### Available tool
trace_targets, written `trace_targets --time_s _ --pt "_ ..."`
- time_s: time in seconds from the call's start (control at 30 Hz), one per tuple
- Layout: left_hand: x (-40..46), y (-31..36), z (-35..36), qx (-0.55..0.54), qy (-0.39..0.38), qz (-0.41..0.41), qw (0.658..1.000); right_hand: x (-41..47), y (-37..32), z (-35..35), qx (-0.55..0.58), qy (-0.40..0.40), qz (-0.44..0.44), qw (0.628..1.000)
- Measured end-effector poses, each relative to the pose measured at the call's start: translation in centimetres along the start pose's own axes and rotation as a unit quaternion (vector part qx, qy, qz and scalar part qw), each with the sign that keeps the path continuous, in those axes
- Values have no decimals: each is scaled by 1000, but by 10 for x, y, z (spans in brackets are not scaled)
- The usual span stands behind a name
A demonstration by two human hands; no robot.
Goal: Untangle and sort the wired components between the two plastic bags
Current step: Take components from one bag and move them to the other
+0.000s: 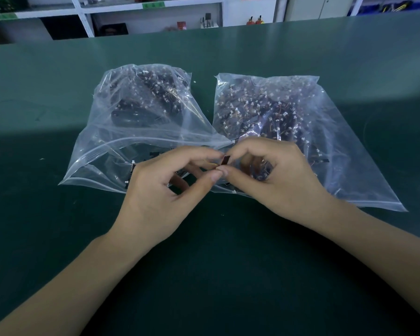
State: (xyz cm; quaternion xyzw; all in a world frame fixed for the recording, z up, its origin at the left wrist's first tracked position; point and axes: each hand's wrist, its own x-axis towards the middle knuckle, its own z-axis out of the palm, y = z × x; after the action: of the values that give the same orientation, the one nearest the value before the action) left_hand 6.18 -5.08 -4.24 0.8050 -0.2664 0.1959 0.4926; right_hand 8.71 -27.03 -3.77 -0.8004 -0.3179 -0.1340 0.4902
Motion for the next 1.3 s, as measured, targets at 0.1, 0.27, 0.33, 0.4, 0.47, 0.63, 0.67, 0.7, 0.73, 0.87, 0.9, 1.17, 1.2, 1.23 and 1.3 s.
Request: trace_targets --time_s 0.1,0.27,0.33,0.4,0.47,0.63,0.67,0.7,0.73,0.87,0.9,1.17,1.2,1.23,1.3 --pt "-1 0 2 -8 -15 -15 1000 0 -4 1 140 -2 58 989" --pt "-1 1 2 -11 19 -5 1000 0 -7 -1 169 -21 55 984" --pt "-1 1 2 -22 32 -18 999 0 -7 -2 168 -15 60 984" --pt "-1 1 1 -28 52 -34 998 -1 -6 -2 165 -11 69 984" --pt "0 -1 0 -39 77 -51 995 -1 -4 -2 161 -14 77 984" --pt "3 -1 -3 -41 82 -67 994 1 -1 0 146 -14 88 985" --pt "3 -1 -3 -48 78 -72 993 1 -1 0 142 -10 86 986" --pt "3 0 -2 -53 73 -76 993 1 0 0 136 -5 82 987" --pt "3 -1 -2 -52 68 -77 993 1 0 0 127 1 78 989" --pt "3 0 -1 -6 54 -52 997 1 -2 0 92 22 74 993" --pt "3 0 -1 4 52 -46 998 1 -2 0 87 24 75 993" --pt "3 -2 0 39 41 -26 998 1 -4 -1 42 20 53 998" --pt "3 -2 0 38 41 -28 998 1 -4 -1 42 21 52 998" --pt "3 -2 0 39 37 -30 998 1 -4 -1 40 21 48 998" --pt "3 -2 0 48 25 -32 998 1 -4 -1 32 18 39 999"
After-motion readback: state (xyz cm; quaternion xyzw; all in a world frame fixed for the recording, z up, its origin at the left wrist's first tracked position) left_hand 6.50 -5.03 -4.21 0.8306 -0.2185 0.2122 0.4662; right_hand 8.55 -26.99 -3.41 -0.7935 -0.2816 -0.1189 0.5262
